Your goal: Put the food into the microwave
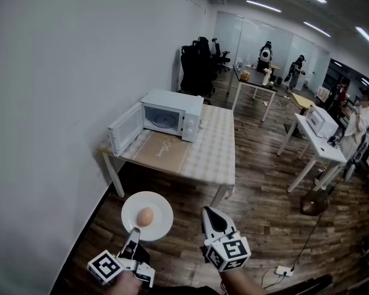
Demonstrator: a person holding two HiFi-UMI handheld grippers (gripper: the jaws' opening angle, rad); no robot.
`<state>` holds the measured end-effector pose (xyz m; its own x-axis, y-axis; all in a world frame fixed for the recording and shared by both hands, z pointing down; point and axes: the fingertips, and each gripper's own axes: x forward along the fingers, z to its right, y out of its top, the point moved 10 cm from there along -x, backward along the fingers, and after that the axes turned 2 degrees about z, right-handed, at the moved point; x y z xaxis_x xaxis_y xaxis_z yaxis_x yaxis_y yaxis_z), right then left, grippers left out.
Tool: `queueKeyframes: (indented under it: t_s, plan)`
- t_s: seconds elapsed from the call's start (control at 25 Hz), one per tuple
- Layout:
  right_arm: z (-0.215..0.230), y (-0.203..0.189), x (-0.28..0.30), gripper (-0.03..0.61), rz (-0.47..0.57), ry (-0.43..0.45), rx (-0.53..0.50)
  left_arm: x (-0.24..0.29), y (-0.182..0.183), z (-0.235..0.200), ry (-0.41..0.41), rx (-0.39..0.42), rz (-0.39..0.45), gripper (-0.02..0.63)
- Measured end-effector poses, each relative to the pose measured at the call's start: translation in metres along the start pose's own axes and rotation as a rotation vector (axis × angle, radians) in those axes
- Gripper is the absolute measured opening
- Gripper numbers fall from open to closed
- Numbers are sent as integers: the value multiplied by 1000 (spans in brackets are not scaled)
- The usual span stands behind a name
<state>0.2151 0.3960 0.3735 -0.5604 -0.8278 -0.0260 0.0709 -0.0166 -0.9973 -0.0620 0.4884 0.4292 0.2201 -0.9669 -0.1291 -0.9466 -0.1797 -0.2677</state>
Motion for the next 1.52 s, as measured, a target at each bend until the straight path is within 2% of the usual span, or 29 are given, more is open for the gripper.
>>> queueKeyframes:
  t_s: [0.08,0.2,0.32,0.4,0.84,1.08,1.52]
  plan:
    - [-7,0,2,9,-3,-10,-7,-1,8,-3,3,16,-15,15]
    - [-15,-4,7,9,-2,-20,-11,-5,23,-8,54,94,-41,15]
    - [-18,-9,14,9,-10,-27,-12,2,24,-10,-14,-5,-30,15]
    - [-19,-10,18,8,-20,-30,-14,3,27,-14,-9,-30,-31,15]
    - [4,-11,78,8,16,41,-10,42,44,-27,33,-9,-3,15]
    - [33,-7,123,9,30,53,-3,85,53,-32,53,32,3,15]
    - [89,-4,177,9,19,78,25,157,51,-30,80,40,34,17]
